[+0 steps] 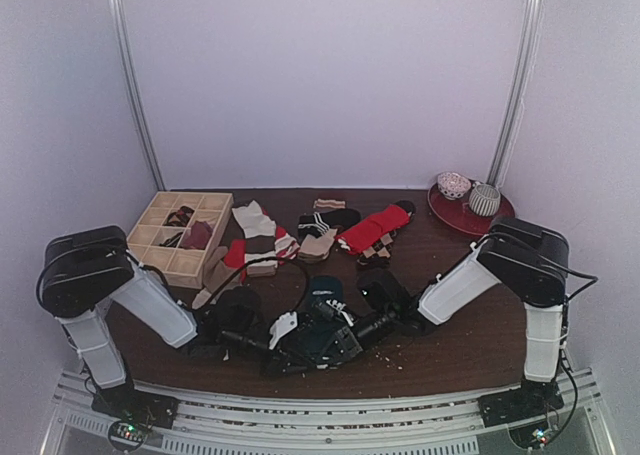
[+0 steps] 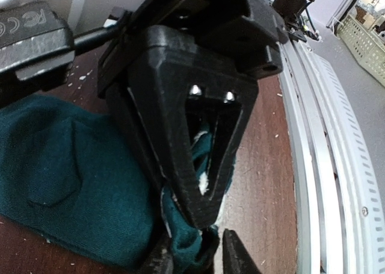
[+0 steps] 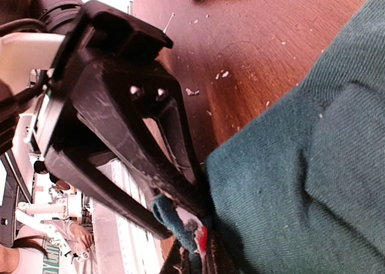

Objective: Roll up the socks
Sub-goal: Roll a pair of socks at the center of the board.

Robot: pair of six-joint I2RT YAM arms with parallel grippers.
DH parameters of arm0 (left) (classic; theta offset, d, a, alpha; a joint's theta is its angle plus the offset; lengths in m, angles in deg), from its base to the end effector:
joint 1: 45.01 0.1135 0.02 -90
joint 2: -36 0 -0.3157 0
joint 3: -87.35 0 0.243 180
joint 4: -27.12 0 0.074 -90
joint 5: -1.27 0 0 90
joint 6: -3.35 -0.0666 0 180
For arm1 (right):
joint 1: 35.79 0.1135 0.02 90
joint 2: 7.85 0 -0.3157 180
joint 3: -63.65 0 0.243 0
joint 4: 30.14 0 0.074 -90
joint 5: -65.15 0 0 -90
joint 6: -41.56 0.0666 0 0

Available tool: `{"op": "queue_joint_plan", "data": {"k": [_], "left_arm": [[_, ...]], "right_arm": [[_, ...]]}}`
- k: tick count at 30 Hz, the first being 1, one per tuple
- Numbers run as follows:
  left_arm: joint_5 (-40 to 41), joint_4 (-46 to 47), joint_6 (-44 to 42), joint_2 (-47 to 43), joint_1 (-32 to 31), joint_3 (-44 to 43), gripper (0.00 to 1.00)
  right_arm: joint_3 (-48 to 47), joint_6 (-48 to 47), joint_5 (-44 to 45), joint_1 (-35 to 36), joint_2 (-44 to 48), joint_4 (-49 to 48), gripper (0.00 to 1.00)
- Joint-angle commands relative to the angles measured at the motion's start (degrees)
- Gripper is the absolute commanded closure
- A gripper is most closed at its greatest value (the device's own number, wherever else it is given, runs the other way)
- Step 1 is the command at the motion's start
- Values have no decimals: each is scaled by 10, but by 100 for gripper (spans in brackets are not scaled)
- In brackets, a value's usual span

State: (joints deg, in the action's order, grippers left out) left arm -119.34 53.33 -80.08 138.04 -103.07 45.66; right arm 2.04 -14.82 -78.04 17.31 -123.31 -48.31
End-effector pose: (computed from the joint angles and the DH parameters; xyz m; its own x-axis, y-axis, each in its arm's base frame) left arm 0.1377 -0.2850 0.1374 -0.4040 0.4619 -0.7895 0.9131 0.1515 -0.3786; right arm 0.1925 0.3452 0.1359 -0.7731 -0.4772 -0.4179 -0.5303 0.1247 0.8386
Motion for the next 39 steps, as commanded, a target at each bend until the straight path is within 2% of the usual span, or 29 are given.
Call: {"op": "queue_joint_plan", "data": {"k": [1, 3, 6, 8, 12, 14, 17, 20, 23, 35, 39], "left_arm": [[-3, 25, 19, 21, -1, -10, 82], [15, 9, 33, 28, -1, -17, 99], [38, -43, 57, 37, -1, -28, 100], [35, -47, 85, 33, -1, -11, 100], [36, -58, 146, 15, -1, 24, 100], [40, -84, 164, 11, -1, 27, 100], [31, -104, 179, 11, -1, 29, 100], [32, -109, 182, 8, -1, 33, 100], [38, -122, 181, 5, -1, 28, 100], [25, -117, 170, 15, -1, 31, 100], [24, -117, 165, 15, -1, 33, 100]], "right_arm": [[12, -23, 29, -5, -29, 57, 90], [9, -33, 30, -5, -25, 64, 89], [13, -61, 40, -5, 6, 73, 86], [22, -97, 66, -5, 51, 84, 81], [101, -188, 178, 4, 185, 33, 71], [140, -260, 249, 31, 242, 13, 63], [176, -411, 359, 111, 280, -6, 57], [177, -486, 440, 159, 266, -12, 56], [151, -540, 476, 191, 238, 6, 55], [84, -583, 555, 195, 150, 51, 55], [80, -572, 542, 194, 117, 67, 59]]}}
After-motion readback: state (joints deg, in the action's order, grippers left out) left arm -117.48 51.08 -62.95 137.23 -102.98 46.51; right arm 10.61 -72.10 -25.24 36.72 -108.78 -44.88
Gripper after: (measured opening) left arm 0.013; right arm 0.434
